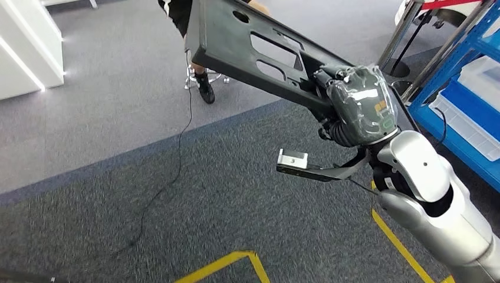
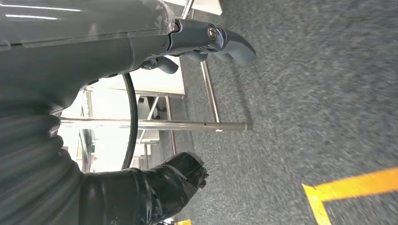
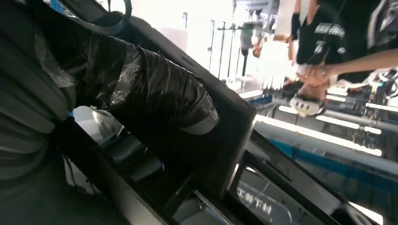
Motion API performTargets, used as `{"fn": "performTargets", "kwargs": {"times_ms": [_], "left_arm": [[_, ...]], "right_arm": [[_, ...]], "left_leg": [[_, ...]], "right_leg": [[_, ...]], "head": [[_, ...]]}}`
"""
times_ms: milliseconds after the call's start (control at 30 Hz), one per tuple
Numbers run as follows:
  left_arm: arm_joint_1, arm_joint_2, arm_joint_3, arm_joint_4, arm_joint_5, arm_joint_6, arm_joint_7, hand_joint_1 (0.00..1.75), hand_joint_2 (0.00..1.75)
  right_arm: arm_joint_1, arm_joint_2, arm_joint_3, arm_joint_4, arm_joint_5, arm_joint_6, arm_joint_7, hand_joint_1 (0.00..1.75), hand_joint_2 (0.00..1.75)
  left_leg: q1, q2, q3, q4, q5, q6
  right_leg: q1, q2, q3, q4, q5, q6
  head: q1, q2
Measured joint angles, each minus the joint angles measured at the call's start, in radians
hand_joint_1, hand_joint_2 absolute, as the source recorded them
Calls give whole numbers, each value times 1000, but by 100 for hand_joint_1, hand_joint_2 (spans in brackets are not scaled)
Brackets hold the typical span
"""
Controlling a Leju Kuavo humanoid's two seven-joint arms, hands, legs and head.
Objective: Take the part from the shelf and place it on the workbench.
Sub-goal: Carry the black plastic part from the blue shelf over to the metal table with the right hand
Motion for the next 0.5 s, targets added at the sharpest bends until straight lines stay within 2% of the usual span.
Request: {"fn": "performTargets", "kwargs": {"times_ms": [33,100,133,167,200,233,267,333,367,400,467,500], "left_arm": [[2,0,2,0,0,2,1,0,175],[3,1,4,-1,0,4,1,0,175],[2,0,4,-1,0,4,1,0,175],[2,0,4,-1,0,5,1,0,175],[2,0,5,-1,0,5,2,0,175],[2,-1,5,-1,0,5,2,0,175],[3,-1,6,-1,0,5,2,0,175],[3,-2,7,-1,0,6,2,0,175],[2,-3,8,-1,0,6,2,0,175],[2,-4,10,-1,0,6,1,0,175],[3,-8,12,-1,0,6,1,0,175],[4,-9,12,-1,0,6,2,0,175]], "right_arm": [[5,3,4,-1,3,0,3,175,175],[12,7,9,-4,6,1,7,175,175],[17,7,10,-6,7,1,8,175,175],[24,7,12,-6,8,1,10,175,175],[31,7,15,-6,9,1,11,175,175],[37,8,17,-6,10,1,13,175,175],[40,8,19,-6,11,1,15,175,175],[41,9,21,-10,13,1,20,175,175],[41,9,21,-12,14,1,21,175,175],[40,9,21,-14,14,1,21,175,175],[39,9,21,-18,14,1,21,175,175],[39,10,21,-19,14,0,20,175,175]], "left_leg": [[-1,-7,-5,0,7,11],[-4,-22,-18,0,24,26],[-7,-31,-26,0,31,30],[-10,-42,-33,0,37,32],[-13,-55,-39,1,42,33],[-15,-68,-44,1,47,34],[-16,-82,-46,1,51,34],[-16,-106,-51,1,56,30],[-13,-117,-56,2,60,26],[-10,-126,-61,2,63,21],[-4,-148,-69,-3,72,8],[-4,-147,-71,-2,70,5]], "right_leg": [[-5,24,-8,19,-18,7],[-11,89,-45,115,-88,14],[-11,107,-67,179,-125,14],[-10,115,-83,232,-148,13],[-8,119,-85,257,-154,9],[-6,121,-69,245,-143,4],[-3,127,-34,195,-116,-3],[2,164,47,61,-71,-22],[6,182,73,12,-59,-30],[8,193,84,-12,-58,-34],[13,179,89,-28,-55,-38],[11,165,95,-41,-51,-40]], "head": [[0,0],[0,0],[0,0],[0,0],[0,0],[0,0],[0,0],[-1,0],[0,0],[0,0],[1,0],[1,0]]}}
